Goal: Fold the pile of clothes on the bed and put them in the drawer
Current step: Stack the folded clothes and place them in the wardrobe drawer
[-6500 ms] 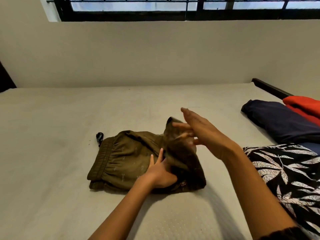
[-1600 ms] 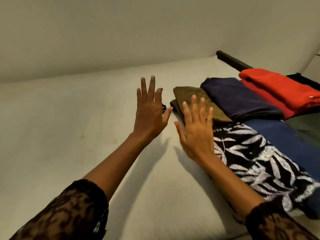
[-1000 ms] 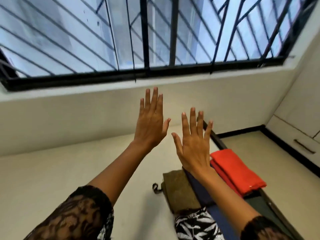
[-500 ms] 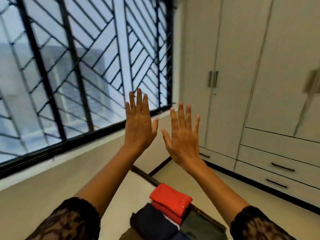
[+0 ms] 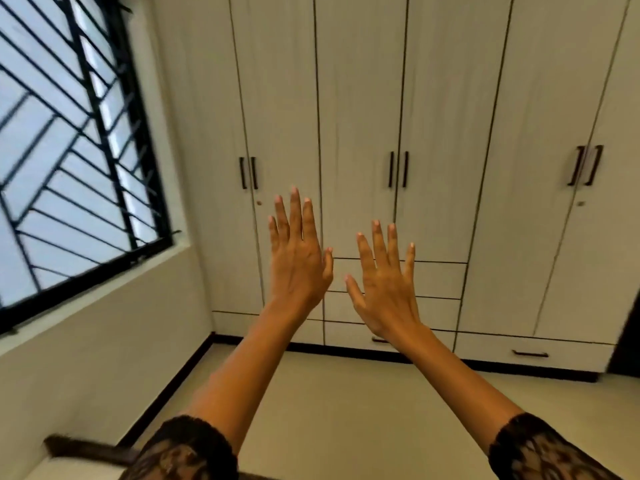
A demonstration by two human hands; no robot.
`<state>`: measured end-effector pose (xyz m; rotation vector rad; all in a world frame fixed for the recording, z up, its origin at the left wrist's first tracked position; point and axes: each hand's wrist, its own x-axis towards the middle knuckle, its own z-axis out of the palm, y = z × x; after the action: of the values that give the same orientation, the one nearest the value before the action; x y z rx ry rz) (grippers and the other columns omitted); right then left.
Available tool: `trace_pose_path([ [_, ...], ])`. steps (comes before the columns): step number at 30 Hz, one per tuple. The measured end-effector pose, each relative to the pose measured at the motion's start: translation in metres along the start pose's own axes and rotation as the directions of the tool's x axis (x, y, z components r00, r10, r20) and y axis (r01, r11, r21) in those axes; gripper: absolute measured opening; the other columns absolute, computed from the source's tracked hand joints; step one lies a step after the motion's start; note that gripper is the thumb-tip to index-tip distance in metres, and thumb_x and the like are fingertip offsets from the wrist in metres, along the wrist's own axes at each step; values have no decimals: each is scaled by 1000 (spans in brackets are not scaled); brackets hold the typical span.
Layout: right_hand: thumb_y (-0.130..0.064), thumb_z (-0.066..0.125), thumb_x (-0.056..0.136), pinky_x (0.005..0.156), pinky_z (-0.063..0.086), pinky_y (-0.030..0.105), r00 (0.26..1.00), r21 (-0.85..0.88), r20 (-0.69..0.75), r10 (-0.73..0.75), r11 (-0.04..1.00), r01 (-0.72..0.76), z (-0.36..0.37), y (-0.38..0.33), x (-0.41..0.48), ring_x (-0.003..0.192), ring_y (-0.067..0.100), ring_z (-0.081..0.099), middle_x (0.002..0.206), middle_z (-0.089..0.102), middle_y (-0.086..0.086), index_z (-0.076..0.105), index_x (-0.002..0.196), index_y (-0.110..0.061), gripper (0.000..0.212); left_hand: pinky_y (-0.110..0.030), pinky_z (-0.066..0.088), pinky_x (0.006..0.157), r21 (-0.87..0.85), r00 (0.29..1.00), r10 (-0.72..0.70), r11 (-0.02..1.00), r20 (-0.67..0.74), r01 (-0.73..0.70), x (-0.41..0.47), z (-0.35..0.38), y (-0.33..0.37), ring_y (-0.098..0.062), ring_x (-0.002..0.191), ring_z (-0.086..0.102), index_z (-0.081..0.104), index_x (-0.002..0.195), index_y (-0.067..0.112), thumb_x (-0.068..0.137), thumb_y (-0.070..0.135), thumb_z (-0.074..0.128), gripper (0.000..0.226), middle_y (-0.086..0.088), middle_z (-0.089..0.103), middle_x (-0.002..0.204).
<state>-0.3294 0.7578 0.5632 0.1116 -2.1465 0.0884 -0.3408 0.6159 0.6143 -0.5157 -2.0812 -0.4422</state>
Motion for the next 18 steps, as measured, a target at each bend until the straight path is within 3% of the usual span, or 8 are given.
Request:
trace_pose_path([
  [7, -46, 29, 88, 113, 1, 56, 994, -90, 78, 77, 994, -69, 72, 136, 39, 144, 22, -17, 157, 10, 14, 11, 148, -16, 70, -44, -5, 116, -45, 995, 25, 999, 101, -20, 57, 134, 29, -31, 141, -15, -6, 144, 4, 90, 25, 56, 85, -13, -14, 153],
  [13, -47, 30, 87, 109, 15, 58, 980, -145, 130, 154, 980, -135, 167, 218, 62, 142, 32, 8, 154, 20, 18, 22, 146, -11, 70, -45, -5, 114, -35, 985, 78, 997, 156, -73, 107, 263, 23, -35, 142, -11, -4, 145, 4, 90, 26, 57, 86, -14, -11, 153],
  [18, -44, 34, 86, 106, 19, 59, 961, -198, 179, 213, 964, -177, 272, 285, 92, 141, 35, 13, 152, 24, 20, 28, 144, -8, 69, -50, 6, 111, -13, 969, 109, 994, 220, -109, 144, 390, 1, -39, 141, 2, 3, 147, 5, 85, 28, 64, 90, -19, 2, 154],
])
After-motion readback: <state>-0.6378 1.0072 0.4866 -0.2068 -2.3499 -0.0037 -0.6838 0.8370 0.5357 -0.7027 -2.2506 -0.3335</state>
